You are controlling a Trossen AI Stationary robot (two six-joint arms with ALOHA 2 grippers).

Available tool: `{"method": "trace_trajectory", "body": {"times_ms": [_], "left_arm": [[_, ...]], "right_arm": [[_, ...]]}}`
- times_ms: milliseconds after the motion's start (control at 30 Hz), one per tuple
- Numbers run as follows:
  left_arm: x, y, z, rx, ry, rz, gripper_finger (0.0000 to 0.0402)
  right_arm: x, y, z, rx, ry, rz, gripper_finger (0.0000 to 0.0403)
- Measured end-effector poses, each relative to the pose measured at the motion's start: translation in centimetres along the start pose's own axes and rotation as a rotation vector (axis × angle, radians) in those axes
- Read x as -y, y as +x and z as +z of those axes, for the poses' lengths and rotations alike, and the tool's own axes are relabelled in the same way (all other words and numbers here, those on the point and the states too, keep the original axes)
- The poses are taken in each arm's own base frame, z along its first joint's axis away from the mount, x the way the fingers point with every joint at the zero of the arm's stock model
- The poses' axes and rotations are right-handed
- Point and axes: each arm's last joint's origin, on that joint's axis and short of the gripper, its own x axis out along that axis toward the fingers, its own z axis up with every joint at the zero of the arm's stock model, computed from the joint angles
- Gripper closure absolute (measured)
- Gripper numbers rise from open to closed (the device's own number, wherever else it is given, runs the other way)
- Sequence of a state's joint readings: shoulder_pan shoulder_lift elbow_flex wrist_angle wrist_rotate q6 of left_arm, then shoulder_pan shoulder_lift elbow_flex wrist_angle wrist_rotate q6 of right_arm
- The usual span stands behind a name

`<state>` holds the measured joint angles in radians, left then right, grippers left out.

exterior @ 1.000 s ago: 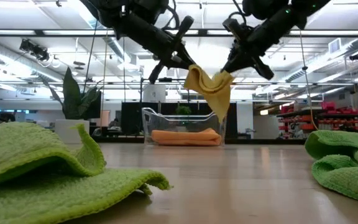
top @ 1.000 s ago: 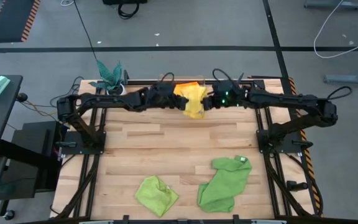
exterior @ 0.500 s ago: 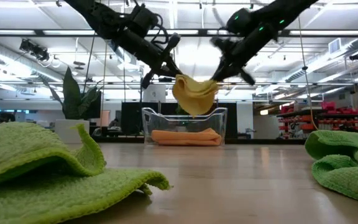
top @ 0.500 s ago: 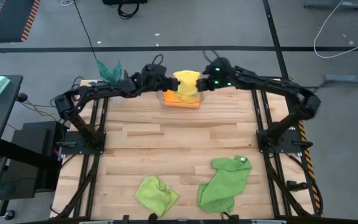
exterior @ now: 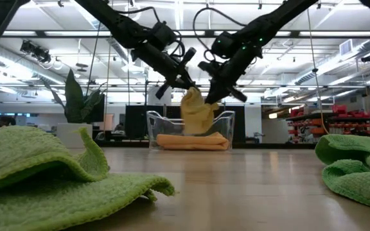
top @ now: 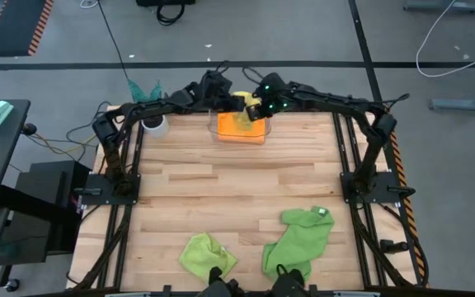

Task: Fold microfiber towels
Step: Put the yellow towel into the transparent bin

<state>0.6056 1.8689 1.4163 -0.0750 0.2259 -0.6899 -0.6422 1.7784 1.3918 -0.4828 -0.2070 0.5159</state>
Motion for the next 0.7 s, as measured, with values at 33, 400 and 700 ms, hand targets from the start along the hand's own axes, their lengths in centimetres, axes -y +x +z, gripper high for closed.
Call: {"method": "trace_trajectory", "body": {"times_ms": [33, 400, 700], "left_arm": [[0.2, 0.0, 0.3, 0.005, 0.002, -0.003, 0.0394], [2.6, -0.2, 1.6, 0.037, -0.004, -0.051, 0.0394], [2.2, 3.0, 0.6, -0.023, -0.025, -0.052, 0.0394]], "right_arm": [[0.2, -0.6, 0.2, 0.014, 0.005, 0.001, 0.0403], [0.9, -3.8, 0.6, 0.042, 0.005, -0.032, 0.0403], [1.5, -4.0, -0.2, -0.026, -0.012, -0.100, 0.0403]]}}
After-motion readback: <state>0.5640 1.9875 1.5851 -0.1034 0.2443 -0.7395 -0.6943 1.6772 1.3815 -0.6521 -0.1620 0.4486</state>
